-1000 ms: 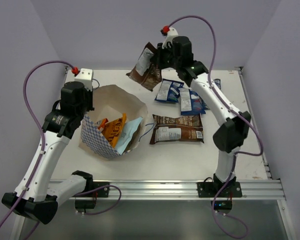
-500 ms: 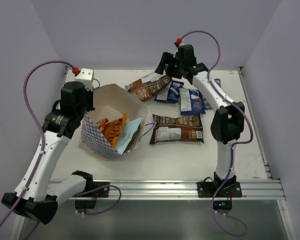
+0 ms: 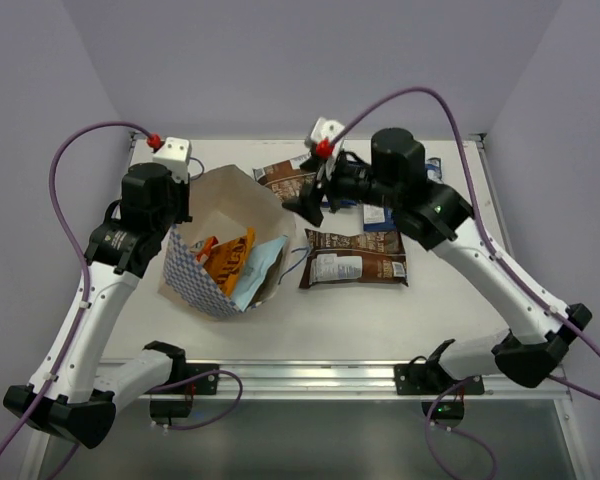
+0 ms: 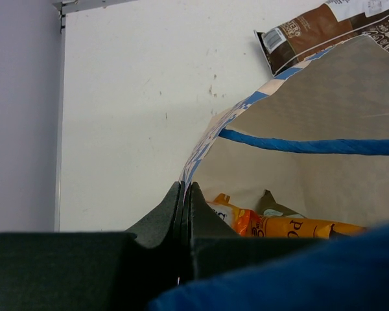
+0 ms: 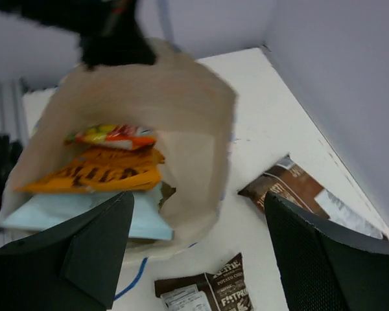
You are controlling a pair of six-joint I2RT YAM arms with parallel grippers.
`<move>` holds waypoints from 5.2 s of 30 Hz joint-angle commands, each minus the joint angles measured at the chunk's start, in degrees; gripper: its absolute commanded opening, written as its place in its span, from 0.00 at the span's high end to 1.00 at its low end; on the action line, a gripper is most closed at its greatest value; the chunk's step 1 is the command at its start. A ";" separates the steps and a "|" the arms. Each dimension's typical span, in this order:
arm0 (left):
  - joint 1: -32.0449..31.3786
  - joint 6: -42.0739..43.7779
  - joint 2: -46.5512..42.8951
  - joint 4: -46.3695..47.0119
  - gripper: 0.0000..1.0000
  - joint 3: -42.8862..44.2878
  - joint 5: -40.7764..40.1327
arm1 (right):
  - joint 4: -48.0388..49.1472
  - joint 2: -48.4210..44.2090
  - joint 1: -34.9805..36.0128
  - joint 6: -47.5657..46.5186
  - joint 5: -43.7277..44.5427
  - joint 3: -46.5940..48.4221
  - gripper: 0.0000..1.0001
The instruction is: Take the snacks out of the paper bag
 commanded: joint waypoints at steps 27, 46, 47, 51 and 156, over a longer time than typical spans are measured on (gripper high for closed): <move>-0.34 6.15 0.10 4.00 1.00 6.12 12.79 | -9.63 19.62 24.03 -43.24 1.86 0.28 0.22; -0.34 4.13 -1.31 3.65 1.00 3.57 2.88 | 3.99 3.31 23.07 -36.84 3.62 1.69 1.00; -0.34 3.78 -1.22 3.56 1.00 3.57 2.16 | 4.69 2.15 22.89 -36.31 3.88 1.77 1.00; -0.34 3.08 -1.04 3.47 1.00 3.40 -0.74 | 7.68 -3.56 21.14 -33.32 4.85 2.74 1.00; -0.25 9.40 2.74 8.65 1.00 2.17 9.63 | 4.43 9.71 20.16 -39.12 1.77 -10.35 1.00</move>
